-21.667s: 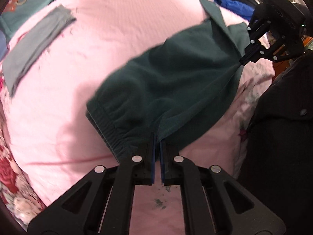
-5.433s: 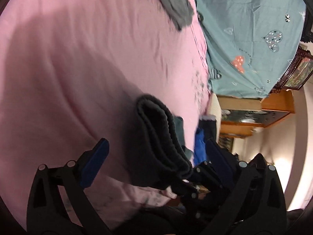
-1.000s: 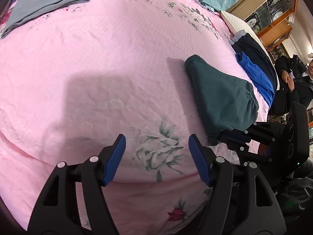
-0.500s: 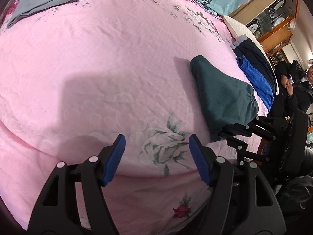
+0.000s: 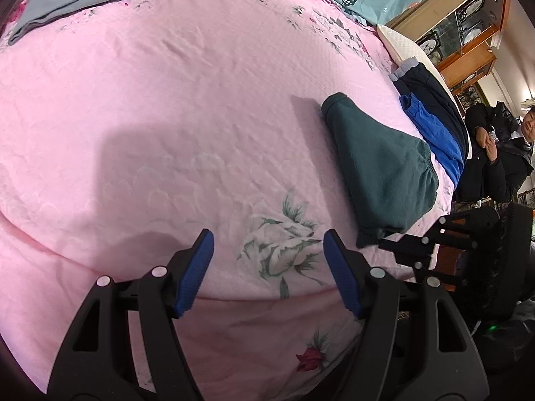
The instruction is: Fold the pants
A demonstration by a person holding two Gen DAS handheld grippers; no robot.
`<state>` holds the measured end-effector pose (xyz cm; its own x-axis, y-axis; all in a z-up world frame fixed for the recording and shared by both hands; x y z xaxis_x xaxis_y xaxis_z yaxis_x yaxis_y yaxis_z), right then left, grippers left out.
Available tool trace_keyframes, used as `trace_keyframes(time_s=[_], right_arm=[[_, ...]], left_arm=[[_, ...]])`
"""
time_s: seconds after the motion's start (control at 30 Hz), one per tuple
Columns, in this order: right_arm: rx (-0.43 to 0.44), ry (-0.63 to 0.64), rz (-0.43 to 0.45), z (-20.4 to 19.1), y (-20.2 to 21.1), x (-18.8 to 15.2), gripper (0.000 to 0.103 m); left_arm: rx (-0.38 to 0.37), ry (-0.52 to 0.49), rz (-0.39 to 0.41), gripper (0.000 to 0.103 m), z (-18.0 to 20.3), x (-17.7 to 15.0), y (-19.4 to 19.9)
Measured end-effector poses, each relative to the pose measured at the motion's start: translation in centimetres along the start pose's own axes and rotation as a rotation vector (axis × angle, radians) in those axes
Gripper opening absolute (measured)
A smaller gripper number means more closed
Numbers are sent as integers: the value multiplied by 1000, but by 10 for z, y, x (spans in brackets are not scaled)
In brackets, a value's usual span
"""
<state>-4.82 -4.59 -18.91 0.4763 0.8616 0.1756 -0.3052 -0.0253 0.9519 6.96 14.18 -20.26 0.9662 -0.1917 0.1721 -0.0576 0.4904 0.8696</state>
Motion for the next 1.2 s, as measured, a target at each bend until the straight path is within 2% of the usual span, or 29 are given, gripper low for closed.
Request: trace_keyframes(time_s=[0.13,0.2,0.27,0.5,0.73,0.8,0.83,0.93,1.1,1.2], right_arm=[[114,-125,38,17,14,7,0],[181,-220,22,25,12,6,4],[148,-260,3,28,5,3,5],[-9,-219,12,16,-14,6,6],[-96,-125,0,4,-28,9,9],[-108,-108,2,3,-29,8,9],[-113,-104,0,3,-29,6,2],[-102,-77,-12,0,-23,5,0],[-14,-14,16,-15,12,5,0],[26,7,-31,-20,4,-3,0]], left_arm=[[-21,4,0,69,2,6,-2],[-31,3,-1,69,4,8,-4],[-45,-3,1,69,7,12,-7],[-87,-26,1,70,23,39,-19],[-84,-43,-3,70,32,38,-21],[-79,-40,-1,70,30,37,-20],[-78,-36,1,70,28,36,-19],[-78,-19,4,70,23,35,-18],[-78,-12,6,70,18,34,-18],[-89,-11,-3,70,18,36,-22]])
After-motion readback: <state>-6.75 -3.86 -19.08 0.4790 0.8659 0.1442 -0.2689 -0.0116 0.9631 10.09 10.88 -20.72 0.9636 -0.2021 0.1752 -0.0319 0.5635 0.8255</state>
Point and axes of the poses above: each gripper's, at about its wrist camera, not at the fingertips, and y roughly against the way its jaws point, z to its right, x to its top, the point moved 4 cm from there along -y, roughly the way its jaws point, and after that the axes turned 10 degrees about -z, right-handed, at the moved point
